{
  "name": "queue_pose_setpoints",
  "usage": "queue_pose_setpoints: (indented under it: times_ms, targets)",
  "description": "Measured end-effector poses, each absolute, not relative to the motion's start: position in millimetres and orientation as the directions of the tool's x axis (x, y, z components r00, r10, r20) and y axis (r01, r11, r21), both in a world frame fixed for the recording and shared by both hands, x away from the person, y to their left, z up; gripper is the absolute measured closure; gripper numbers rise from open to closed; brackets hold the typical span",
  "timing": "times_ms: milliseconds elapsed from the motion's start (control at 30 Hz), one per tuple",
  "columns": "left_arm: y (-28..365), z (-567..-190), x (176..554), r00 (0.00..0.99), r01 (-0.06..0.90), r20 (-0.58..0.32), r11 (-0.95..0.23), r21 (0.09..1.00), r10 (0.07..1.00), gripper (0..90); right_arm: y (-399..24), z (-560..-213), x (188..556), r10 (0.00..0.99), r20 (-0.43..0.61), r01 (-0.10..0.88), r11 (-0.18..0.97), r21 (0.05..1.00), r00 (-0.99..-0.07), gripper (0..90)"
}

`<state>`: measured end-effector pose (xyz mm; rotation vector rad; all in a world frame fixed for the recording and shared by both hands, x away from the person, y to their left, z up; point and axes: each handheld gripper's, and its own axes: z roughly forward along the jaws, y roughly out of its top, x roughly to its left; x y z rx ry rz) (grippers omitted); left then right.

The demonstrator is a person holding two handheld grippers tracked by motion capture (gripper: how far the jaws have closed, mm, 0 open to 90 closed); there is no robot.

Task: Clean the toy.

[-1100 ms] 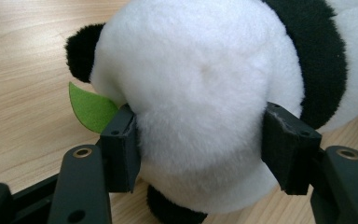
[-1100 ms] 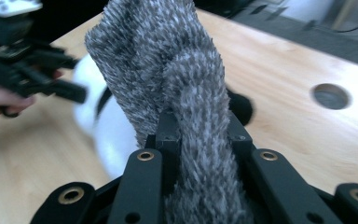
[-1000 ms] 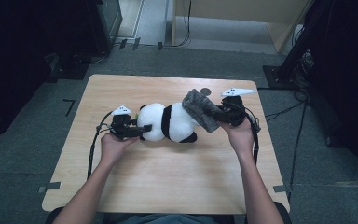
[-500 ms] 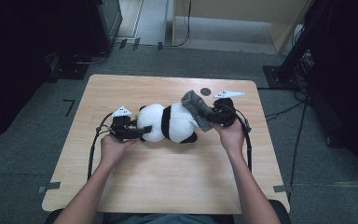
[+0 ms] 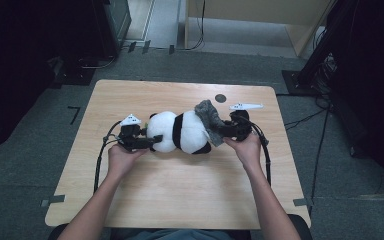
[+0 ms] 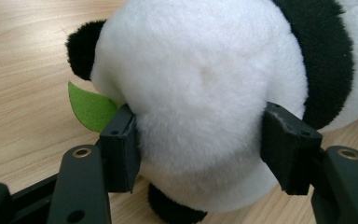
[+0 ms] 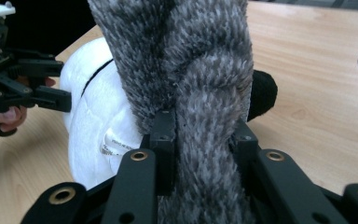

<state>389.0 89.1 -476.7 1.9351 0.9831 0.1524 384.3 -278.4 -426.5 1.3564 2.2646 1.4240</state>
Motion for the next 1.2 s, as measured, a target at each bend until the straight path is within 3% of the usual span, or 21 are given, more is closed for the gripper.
queue_pose_setpoints:
  times_ms: [233, 633, 1200]
  targets:
    - [89, -477, 389, 0.674, 0.567, -0.271, -0.247, 0.785, 0.687, 36.1, -278, -431, 378, 0.766, 0.272, 0.587, 0.164, 0.792, -0.582, 74.2]
    - [89, -477, 391, 0.674, 0.568, -0.278, -0.240, 0.787, 0.685, 35.8, -280, -453, 379, 0.814, 0.287, 0.664, 0.154, 0.732, -0.506, 74.5]
    - [89, -477, 391, 0.676, 0.566, -0.275, -0.242, 0.788, 0.684, 35.1, -279, -479, 389, 0.830, 0.297, 0.740, 0.191, 0.645, -0.472, 73.6]
